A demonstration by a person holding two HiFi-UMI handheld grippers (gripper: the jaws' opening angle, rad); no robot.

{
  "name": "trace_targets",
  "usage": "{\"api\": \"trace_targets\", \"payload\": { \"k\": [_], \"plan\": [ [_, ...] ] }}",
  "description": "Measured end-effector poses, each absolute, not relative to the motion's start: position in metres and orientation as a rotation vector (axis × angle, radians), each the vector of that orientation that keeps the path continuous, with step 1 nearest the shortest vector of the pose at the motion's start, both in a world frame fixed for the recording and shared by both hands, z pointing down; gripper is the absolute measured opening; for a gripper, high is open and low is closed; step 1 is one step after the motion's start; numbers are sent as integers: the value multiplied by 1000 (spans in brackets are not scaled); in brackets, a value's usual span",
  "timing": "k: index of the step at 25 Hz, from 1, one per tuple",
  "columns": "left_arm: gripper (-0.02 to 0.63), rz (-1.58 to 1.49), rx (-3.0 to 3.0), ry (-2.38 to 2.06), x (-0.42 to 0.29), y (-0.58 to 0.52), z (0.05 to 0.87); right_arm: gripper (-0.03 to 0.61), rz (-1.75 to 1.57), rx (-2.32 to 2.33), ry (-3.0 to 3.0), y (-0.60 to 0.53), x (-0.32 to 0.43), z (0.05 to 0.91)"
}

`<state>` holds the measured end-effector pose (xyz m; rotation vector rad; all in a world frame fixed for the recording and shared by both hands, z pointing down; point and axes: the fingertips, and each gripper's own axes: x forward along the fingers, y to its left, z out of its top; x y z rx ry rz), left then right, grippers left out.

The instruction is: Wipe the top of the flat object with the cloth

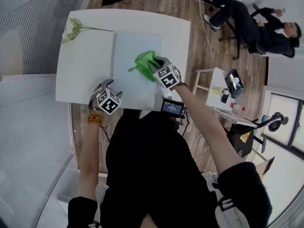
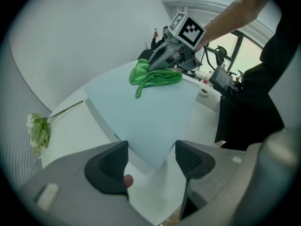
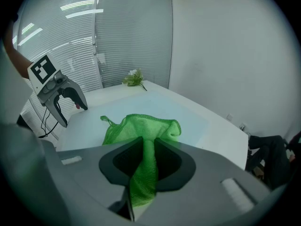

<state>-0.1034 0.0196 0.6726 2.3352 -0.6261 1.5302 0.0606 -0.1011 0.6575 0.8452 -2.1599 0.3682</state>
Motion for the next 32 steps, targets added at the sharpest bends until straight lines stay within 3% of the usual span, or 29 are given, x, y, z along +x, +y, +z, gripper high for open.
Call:
{"api": "trace_targets", "payload": {
  "k": [32],
  "plan": [
    [318,1523,2341,-674,-104,20,675,98,238,504,-2137,-1,44,652]
  ]
}}
